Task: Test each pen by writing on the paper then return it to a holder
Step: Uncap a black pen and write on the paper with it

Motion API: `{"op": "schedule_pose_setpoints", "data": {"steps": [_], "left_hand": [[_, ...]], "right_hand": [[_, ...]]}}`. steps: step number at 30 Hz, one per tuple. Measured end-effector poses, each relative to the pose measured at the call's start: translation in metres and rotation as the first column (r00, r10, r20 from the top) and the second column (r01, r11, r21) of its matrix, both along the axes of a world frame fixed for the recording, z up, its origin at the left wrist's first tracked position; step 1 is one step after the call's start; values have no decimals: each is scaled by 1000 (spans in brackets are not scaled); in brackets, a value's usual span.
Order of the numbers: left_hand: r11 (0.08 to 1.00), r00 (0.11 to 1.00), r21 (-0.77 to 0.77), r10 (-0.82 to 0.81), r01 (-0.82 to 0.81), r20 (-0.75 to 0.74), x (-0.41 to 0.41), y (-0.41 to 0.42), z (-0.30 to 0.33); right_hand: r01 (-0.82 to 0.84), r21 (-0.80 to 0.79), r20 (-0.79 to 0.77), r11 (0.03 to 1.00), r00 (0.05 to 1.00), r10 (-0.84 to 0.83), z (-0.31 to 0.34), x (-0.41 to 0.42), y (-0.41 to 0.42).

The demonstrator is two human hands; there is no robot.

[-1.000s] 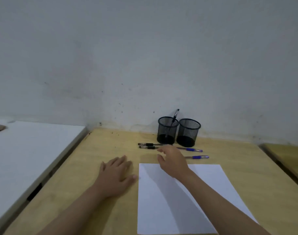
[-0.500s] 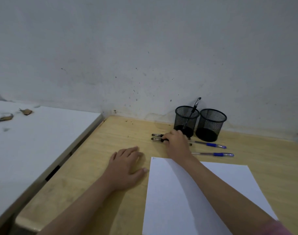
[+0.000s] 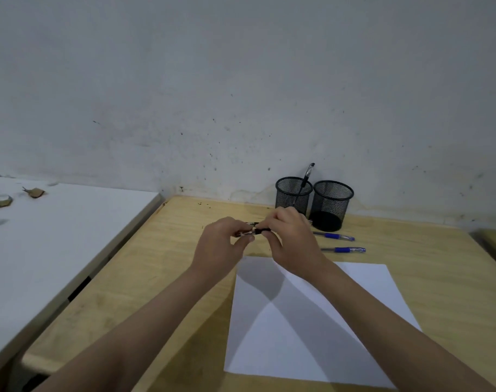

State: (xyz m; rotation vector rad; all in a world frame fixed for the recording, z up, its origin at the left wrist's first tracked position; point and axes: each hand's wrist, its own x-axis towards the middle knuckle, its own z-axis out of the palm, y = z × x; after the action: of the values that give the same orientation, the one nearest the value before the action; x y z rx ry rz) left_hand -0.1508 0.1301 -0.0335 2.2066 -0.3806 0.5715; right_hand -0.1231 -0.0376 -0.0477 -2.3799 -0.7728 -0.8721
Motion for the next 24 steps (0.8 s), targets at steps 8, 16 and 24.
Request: {"op": "schedule_pose_setpoints", "data": {"steps": [8,16,24], "left_hand": [[960,999,-278,16,-30,-50,-13,-19,13],[927,989,-361,-131,99,-66,-34,-24,21],[928,972,-333,-213,168,-104,-47,-13,25]], "right_hand": [[59,521,121,852,983,-141,14,-52,-2],[304,851,-453,428,836,309,32,-72,12],[197,825,-366,530,900,236,35,-89,14]]}}
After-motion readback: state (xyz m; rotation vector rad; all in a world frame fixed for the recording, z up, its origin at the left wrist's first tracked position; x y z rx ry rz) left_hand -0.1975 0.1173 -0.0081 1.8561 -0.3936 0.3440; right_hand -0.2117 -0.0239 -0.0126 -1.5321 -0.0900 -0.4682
